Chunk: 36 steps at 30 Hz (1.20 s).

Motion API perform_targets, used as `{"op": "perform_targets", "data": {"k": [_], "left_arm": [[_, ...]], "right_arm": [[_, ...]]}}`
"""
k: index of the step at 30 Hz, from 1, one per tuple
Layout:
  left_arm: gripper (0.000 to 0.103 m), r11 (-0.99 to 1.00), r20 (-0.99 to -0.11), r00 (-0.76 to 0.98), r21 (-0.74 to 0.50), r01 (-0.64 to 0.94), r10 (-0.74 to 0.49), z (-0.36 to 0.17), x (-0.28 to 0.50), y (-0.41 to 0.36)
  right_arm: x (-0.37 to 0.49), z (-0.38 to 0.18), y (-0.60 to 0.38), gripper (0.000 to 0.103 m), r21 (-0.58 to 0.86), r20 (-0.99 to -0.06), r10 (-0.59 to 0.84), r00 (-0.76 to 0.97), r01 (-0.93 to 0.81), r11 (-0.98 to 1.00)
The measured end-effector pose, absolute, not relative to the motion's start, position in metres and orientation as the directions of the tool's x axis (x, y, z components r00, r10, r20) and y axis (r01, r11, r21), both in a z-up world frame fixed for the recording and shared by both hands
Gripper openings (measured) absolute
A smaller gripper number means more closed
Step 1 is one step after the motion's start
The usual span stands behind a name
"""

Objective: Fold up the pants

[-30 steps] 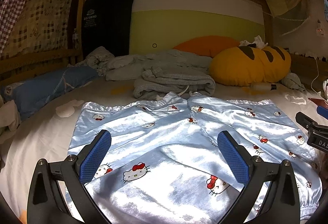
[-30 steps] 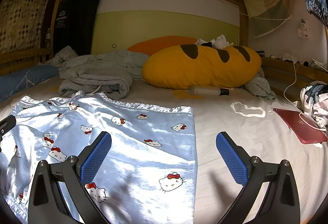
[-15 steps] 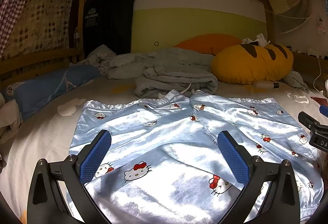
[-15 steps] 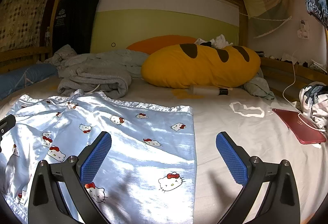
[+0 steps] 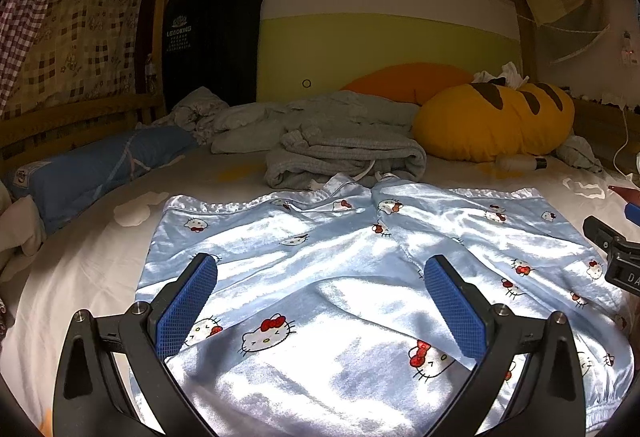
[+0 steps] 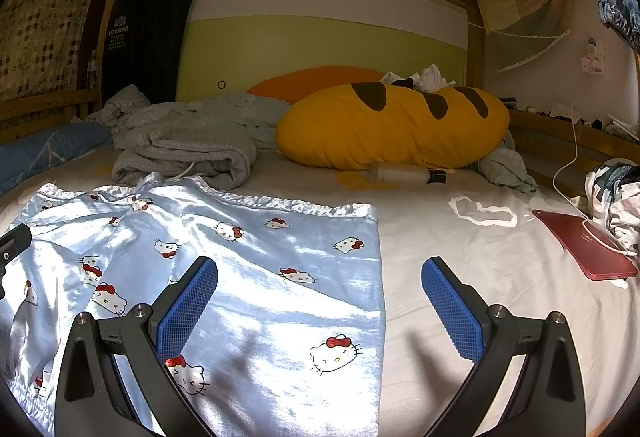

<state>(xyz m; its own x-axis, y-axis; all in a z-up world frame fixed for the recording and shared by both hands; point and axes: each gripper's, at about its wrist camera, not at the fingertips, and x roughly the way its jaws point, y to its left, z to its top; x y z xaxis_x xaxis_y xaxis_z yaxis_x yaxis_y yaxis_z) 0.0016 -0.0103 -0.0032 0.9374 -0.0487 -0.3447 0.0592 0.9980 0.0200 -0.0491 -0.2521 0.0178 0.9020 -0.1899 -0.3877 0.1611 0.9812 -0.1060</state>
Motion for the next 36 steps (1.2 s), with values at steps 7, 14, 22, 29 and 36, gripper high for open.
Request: {"op": "perform_targets", "data": {"k": [7, 14, 22, 29, 36], "left_arm": [[0.103, 0.998, -0.345, 0.937, 0.024, 0.057, -0.045, -0.003, 0.002, -0.01], [0.103, 0.998, -0.341, 0.939, 0.017, 0.066, -0.056, -0.003, 0.002, -0.01], [0.103, 1.0, -0.274, 0.962, -0.022, 0.007, -0.012, 0.003, -0.013, 0.003], [0.103, 0.997, -0.172, 0.984, -0.07, 0.032, -0.044, 0.049, -0.046, 0.022], [0.103, 0.998, -0.059, 0.997, -0.049, 0.044, -0.047, 0.098, -0.09, 0.044]], "right_arm": [[-0.048, 0.019, -0.252, 0.102, -0.105, -0.389, -0.191, 0.901, 0.162, 0.981], [-0.048, 0.02, -0.252, 0.102, -0.11, -0.389, -0.192, 0.901, 0.162, 0.981], [-0.053, 0.014, -0.247, 0.102, -0.131, -0.373, -0.194, 0.907, 0.155, 0.979], [-0.074, 0.036, -0.248, 0.102, -0.096, -0.304, -0.207, 0.93, 0.187, 0.978], [-0.1, 0.069, -0.223, 0.102, -0.109, -0.248, -0.113, 0.962, 0.088, 0.99]]}}
